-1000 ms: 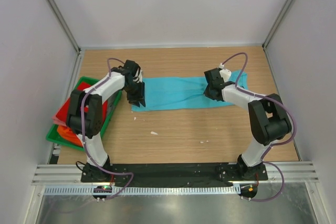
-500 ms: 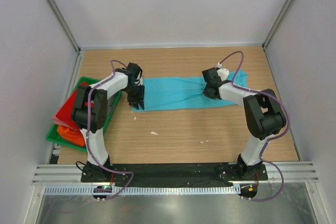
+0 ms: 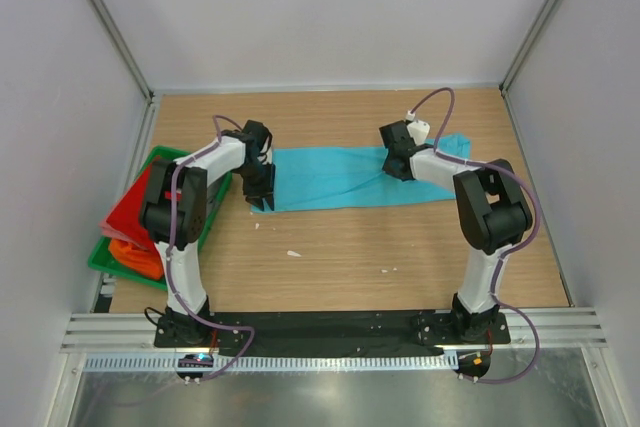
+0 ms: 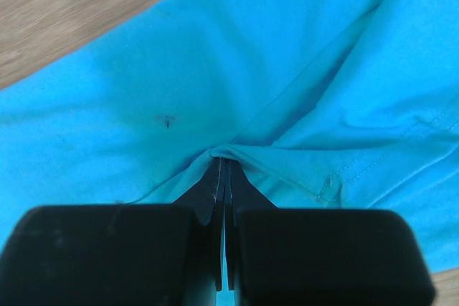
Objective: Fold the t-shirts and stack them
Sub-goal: Fold the tshirt
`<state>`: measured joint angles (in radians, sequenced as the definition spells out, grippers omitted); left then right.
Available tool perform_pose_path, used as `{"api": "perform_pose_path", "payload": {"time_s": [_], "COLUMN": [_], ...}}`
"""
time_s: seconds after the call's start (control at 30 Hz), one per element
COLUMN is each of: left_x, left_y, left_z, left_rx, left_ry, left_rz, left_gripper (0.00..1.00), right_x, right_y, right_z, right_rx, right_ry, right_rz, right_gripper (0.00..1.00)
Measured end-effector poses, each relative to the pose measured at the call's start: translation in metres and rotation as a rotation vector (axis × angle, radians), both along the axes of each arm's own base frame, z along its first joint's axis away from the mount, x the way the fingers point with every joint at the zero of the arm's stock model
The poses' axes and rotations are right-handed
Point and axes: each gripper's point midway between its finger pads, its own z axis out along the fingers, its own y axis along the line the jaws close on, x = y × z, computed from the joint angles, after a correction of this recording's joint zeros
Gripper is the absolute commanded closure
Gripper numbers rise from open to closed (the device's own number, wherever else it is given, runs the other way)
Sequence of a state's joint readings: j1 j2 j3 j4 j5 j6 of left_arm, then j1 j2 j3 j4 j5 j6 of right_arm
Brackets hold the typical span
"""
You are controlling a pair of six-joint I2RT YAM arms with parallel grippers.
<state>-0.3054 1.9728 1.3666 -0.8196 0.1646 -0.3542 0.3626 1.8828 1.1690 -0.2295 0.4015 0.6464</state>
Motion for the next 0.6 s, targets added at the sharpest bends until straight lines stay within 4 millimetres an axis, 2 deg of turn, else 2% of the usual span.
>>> {"api": "perform_pose_path", "payload": {"time_s": [0.33,0.43,0.53,0.6], "left_x": [0.0,0.0,-0.001,-0.003], "left_y": [0.0,-0.001,-0.002,-0.003], "left_z": [0.0,0.0,0.0,0.001], "left_rx": [-0.001,-0.004,-0.015,-0.031], "left_ry": [0.0,0.001,-0.001,-0.007], "left_rz": [0.0,0.0,0.001,0.006], "left_gripper": [0.68,0.71,0.72,0.71], "right_x": [0.015,0.016,0.016,0.014], "right_y": [0.005,0.007,0.011,0.014], "right_z": [0.004,0.004,0.003,0.003], "right_rx": [0.005,0.011,0.03,0.05], "right_ry": [-0.026,-0.027,-0.019,-0.009], "right_rz": [0.006,0.009,0.022,0.036], "right_gripper": [0.99,0.99,0.92,0.81]}}
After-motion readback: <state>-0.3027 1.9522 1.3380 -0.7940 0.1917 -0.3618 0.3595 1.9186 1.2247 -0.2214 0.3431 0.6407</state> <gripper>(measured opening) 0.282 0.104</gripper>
